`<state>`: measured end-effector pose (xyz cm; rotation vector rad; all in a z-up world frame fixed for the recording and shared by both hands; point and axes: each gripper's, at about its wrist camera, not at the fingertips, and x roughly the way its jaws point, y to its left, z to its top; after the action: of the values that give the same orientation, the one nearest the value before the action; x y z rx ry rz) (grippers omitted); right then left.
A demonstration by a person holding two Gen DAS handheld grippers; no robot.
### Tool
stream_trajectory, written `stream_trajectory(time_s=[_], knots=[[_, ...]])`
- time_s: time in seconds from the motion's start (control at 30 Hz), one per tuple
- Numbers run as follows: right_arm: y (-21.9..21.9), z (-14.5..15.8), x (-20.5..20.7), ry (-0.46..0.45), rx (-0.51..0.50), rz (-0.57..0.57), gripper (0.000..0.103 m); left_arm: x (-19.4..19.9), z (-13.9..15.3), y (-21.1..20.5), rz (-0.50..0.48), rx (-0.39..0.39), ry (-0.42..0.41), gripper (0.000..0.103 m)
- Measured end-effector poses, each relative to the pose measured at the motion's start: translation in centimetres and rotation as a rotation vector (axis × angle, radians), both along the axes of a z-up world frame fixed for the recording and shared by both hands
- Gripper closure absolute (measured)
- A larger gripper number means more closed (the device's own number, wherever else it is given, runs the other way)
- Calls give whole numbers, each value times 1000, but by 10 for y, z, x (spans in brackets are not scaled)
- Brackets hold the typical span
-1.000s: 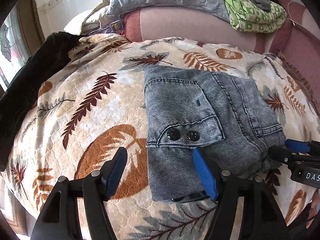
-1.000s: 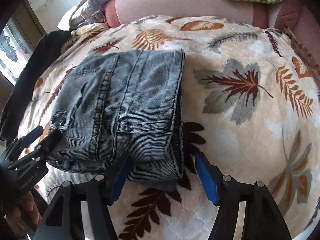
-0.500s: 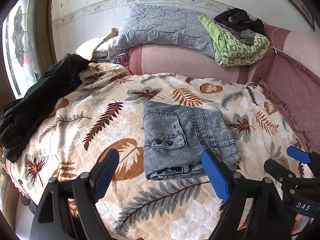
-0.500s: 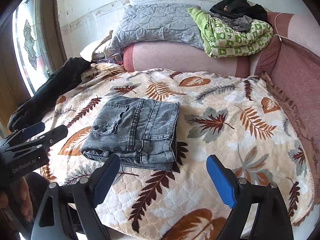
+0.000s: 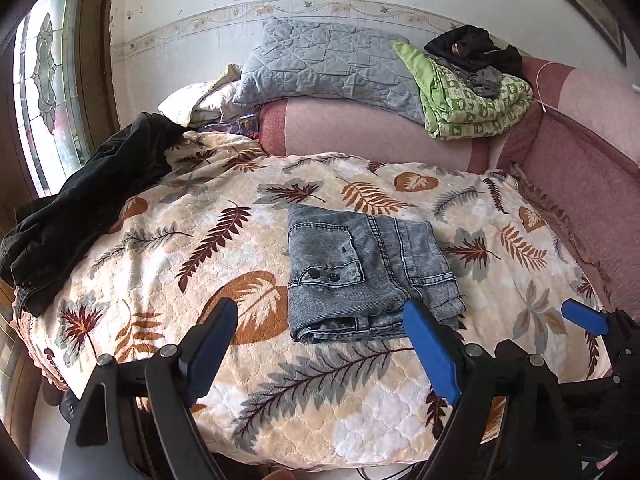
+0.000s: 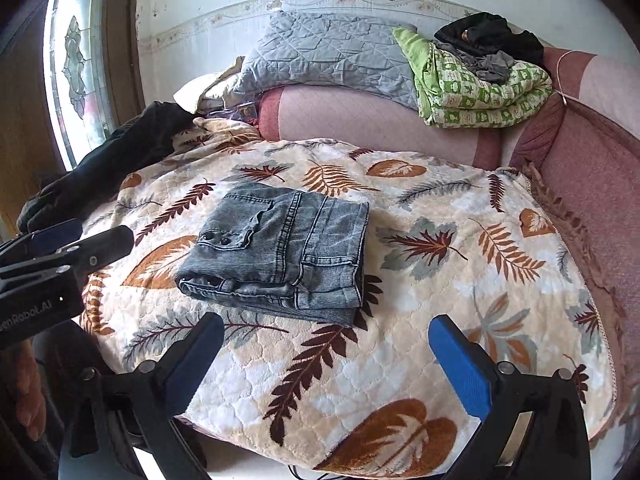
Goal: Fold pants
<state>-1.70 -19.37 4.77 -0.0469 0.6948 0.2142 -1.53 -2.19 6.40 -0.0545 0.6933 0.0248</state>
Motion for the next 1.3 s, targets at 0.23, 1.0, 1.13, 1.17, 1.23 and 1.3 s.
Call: stream_trajectory(time_s=[0.23,1.0,1.13,1.17,1.23,1.3], knots=[[3,-2,0,24,7,3,0,-2,1,1,3,-5,15,17],[1,-3,7,28,1,-2,0,8,-3,-4,-6,22,39,16],[3,-5,7,29,-4,4,0,10,-4,-4,-5,24,41,16],[3,-6,7,29,-4,4,0,10,-4,-4,-6,23,42,16],[3,-6,7,30,-5,3,0,12,-5,-3,-8,20,47,16],[3,-6,7,31,-6,3,0,13,-6,-3,-8,15,54,16]])
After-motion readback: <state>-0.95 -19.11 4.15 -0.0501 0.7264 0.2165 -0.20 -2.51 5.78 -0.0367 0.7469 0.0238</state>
